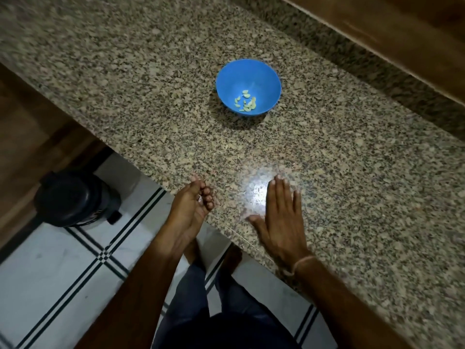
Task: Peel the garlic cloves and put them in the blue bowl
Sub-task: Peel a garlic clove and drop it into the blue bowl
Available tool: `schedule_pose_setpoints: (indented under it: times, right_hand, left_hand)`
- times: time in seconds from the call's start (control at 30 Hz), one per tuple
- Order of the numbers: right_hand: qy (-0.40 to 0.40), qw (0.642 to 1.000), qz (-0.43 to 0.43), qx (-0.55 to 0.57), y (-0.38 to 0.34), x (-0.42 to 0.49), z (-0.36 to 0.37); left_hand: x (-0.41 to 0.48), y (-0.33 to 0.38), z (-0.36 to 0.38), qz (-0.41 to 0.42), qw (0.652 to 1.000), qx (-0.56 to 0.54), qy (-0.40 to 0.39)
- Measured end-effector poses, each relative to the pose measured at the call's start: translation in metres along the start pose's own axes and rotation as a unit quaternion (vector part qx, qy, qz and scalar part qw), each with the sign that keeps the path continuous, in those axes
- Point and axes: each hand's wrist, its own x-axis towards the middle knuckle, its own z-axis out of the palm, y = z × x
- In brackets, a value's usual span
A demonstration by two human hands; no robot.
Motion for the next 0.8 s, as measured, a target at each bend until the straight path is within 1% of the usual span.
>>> schedule_pose_setpoints:
  times: [0.07, 0.17, 0.23, 0.3, 0.37, 0.4, 0.47, 0.53, 0.67, 0.7, 0.73, 0.77, 0.8]
  right_hand:
    - [-0.006, 1.000, -0.005, -0.015, -0.009, 0.004, 0.007]
    - [-0.002, 1.000, -0.019, 0.013, -0.038, 0.033, 0.011]
    - [0.001, 0.998, -0.061, 0.031, -0.056, 0.052, 0.012]
    - [0.015, 0.991, -0.123, 0.053, -0.064, 0.061, 0.014]
    - [0.042, 0.983, -0.163, 0.078, -0.060, 0.049, 0.016]
    - [0.063, 0.980, -0.168, 0.091, -0.055, 0.039, 0.016]
    - [0.108, 0.977, -0.156, 0.101, -0.045, 0.023, 0.015]
    - [0.121, 0.979, -0.129, 0.099, -0.044, 0.022, 0.010]
    - [0.108, 0.987, -0.103, 0.061, -0.049, 0.051, 0.003]
    - [0.097, 0.989, -0.085, 0.070, -0.050, 0.058, -0.003]
    - [0.083, 0.989, -0.050, 0.111, -0.050, 0.063, -0.009]
    - [0.070, 0.980, -0.005, 0.188, -0.051, 0.067, -0.019]
    - [0.053, 0.957, 0.036, 0.281, -0.054, 0.070, -0.027]
  left_hand:
    - [0.000, -0.001, 0.000, 0.002, 1.000, -0.001, -0.003]
    - [-0.002, -0.004, 0.002, 0.010, 1.000, 0.009, -0.012]
    - [-0.004, -0.004, 0.002, 0.015, 1.000, 0.014, -0.020]
    - [-0.006, -0.004, 0.003, 0.013, 1.000, 0.011, -0.019]
    - [-0.006, -0.002, 0.002, 0.004, 1.000, -0.001, -0.014]
    - [-0.005, -0.001, 0.001, -0.002, 1.000, -0.009, -0.013]
    - [-0.003, 0.000, -0.001, -0.013, 0.999, -0.028, -0.013]
    - [0.000, -0.001, -0.004, -0.024, 0.998, -0.048, -0.013]
    - [0.001, -0.002, 0.001, -0.035, 0.995, -0.089, -0.017]
    - [0.002, -0.002, 0.004, -0.035, 0.995, -0.096, -0.013]
    - [0.004, -0.003, 0.006, -0.033, 0.995, -0.098, -0.005]
    - [0.004, -0.003, 0.010, -0.029, 0.995, -0.100, 0.003]
    - [0.005, -0.005, 0.014, -0.028, 0.994, -0.102, 0.014]
